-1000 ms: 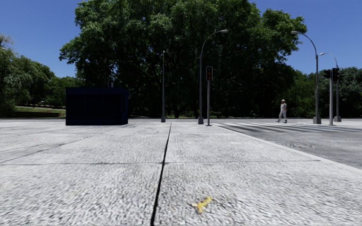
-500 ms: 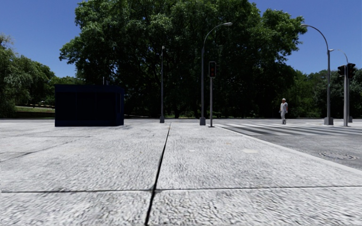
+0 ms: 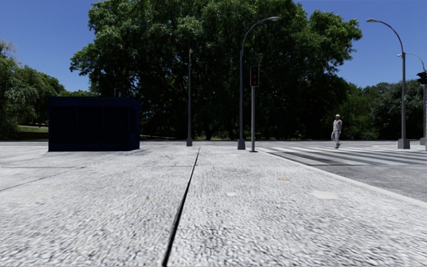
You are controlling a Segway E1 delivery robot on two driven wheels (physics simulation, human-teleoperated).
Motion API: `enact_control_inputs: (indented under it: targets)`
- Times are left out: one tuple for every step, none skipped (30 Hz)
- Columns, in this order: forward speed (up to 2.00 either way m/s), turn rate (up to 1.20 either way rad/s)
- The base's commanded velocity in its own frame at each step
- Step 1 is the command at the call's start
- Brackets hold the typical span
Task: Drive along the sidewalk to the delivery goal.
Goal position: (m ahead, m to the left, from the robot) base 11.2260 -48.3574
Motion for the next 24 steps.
enact_control_inputs:
  targets:
    - [2.0, 0.0]
    - [2.0, 0.0]
    - [2.0, 0.0]
    - [2.0, 0.0]
    - [2.0, 0.0]
    - [2.0, 0.0]
    - [2.0, 0.0]
    - [2.0, 0.0]
    - [2.0, 0.0]
    - [2.0, 0.0]
    - [2.0, 0.0]
    - [2.0, 0.0]
    - [2.0, 0.0]
    - [2.0, 0.0]
    - [2.0, 0.0]
    - [2.0, 0.0]
    - [2.0, 0.0]
    - [2.0, 0.0]
    - [2.0, 0.0]
    - [2.0, 0.0]
    - [2.0, 0.0]
    - [2.0, 0.0]
    - [2.0, 0.0]
    - [2.0, 0.0]
